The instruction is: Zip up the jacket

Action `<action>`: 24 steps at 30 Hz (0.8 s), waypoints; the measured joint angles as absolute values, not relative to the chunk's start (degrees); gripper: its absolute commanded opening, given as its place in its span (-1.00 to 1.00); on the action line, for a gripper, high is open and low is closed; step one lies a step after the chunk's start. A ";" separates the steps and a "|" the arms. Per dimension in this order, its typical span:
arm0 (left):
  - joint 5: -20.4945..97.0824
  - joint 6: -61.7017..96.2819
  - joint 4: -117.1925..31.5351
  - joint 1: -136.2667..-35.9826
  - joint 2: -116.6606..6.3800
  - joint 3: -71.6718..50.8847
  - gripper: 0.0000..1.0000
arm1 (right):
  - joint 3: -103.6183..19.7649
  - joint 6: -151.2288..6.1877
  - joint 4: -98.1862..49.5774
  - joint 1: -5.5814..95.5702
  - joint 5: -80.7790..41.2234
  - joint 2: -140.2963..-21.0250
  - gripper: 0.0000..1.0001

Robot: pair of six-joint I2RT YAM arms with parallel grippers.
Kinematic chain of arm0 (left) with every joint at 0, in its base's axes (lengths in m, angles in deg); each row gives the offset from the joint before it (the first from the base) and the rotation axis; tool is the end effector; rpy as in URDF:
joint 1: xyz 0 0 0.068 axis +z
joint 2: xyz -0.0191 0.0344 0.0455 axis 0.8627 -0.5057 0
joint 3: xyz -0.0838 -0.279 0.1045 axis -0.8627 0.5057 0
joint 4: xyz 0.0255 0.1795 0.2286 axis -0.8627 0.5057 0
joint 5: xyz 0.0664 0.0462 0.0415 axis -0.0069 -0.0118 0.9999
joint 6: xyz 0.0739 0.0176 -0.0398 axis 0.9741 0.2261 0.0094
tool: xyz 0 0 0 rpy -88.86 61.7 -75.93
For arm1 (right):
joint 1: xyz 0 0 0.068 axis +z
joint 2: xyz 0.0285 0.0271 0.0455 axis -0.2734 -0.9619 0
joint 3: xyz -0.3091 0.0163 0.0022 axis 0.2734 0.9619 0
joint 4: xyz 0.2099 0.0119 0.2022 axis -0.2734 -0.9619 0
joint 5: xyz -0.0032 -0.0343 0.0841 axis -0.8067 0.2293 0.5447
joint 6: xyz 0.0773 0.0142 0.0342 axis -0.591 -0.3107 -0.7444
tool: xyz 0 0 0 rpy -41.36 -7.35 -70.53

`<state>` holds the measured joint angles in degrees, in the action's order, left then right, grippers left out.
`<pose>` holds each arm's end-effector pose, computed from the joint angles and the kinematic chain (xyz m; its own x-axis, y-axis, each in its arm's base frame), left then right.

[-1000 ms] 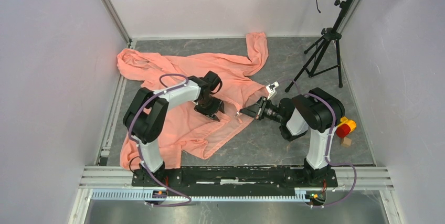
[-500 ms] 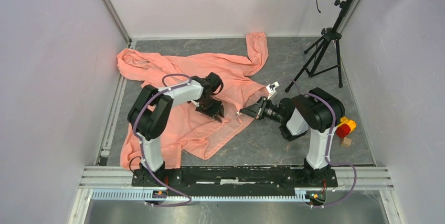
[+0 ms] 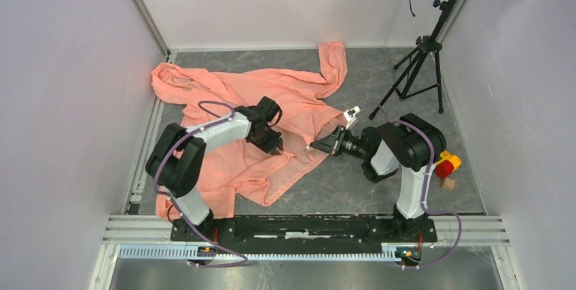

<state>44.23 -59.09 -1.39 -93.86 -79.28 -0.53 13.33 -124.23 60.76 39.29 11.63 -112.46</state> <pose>0.2972 -0.2060 0.1457 -0.5983 -0.8007 0.0311 -0.7833 0.5762 -0.2334 0.2715 0.1695 0.0937 -0.8184 0.3673 -0.4420 -0.3507 0.2900 0.8904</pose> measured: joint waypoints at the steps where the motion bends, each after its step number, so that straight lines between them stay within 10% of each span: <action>1: 44.60 -58.63 -2.64 -93.82 -77.93 0.83 -0.42 | 13.33 -124.23 60.76 39.42 11.63 -112.46 -0.99; 7: 44.47 -56.30 -10.99 -93.30 -73.86 7.45 0.07 | 13.30 -123.92 60.76 40.21 11.65 -112.46 -0.99; 24: 38.37 -55.99 -20.21 -92.97 -76.70 8.74 -0.09 | 13.26 -122.35 60.76 40.80 11.61 -112.46 -0.99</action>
